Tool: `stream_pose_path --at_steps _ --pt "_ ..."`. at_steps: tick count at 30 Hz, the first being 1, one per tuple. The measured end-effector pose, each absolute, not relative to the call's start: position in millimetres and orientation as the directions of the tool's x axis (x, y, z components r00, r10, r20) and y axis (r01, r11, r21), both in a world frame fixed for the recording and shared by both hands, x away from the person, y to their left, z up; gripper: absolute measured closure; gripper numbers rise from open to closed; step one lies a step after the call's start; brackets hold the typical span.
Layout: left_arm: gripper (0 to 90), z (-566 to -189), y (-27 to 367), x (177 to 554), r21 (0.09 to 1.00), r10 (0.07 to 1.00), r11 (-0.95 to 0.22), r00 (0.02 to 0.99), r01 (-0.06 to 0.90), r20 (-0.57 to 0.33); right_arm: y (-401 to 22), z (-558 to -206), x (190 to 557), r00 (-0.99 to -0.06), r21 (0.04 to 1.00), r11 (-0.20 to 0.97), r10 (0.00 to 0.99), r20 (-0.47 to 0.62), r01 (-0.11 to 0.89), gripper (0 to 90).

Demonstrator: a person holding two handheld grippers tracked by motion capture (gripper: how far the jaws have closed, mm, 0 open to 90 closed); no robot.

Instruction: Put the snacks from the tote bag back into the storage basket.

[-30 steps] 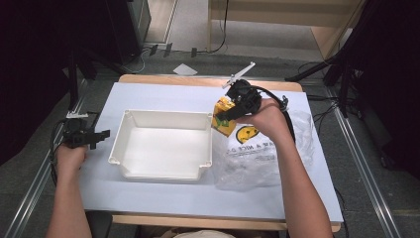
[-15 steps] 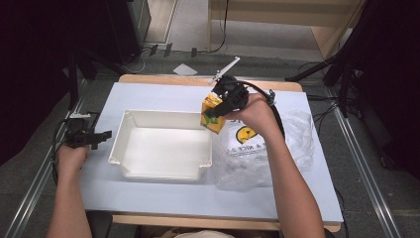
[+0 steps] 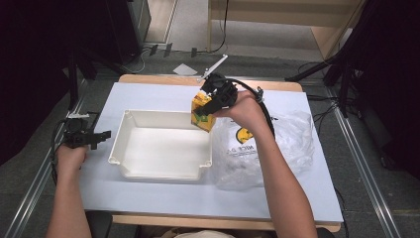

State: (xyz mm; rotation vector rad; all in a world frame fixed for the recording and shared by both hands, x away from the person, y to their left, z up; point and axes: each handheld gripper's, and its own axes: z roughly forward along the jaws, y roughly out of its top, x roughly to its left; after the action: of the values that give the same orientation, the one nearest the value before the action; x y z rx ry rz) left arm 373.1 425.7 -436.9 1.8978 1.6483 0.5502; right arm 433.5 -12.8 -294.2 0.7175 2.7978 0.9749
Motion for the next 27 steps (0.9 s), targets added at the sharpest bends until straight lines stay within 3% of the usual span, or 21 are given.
stream_pose_path --at_steps 27 --pt "27.4 -440 430 372 0.652 0.985 -0.063 0.154 0.755 -0.084 26 -342 440 -0.891 0.554 0.724 0.446 0.079 0.411 52.5"
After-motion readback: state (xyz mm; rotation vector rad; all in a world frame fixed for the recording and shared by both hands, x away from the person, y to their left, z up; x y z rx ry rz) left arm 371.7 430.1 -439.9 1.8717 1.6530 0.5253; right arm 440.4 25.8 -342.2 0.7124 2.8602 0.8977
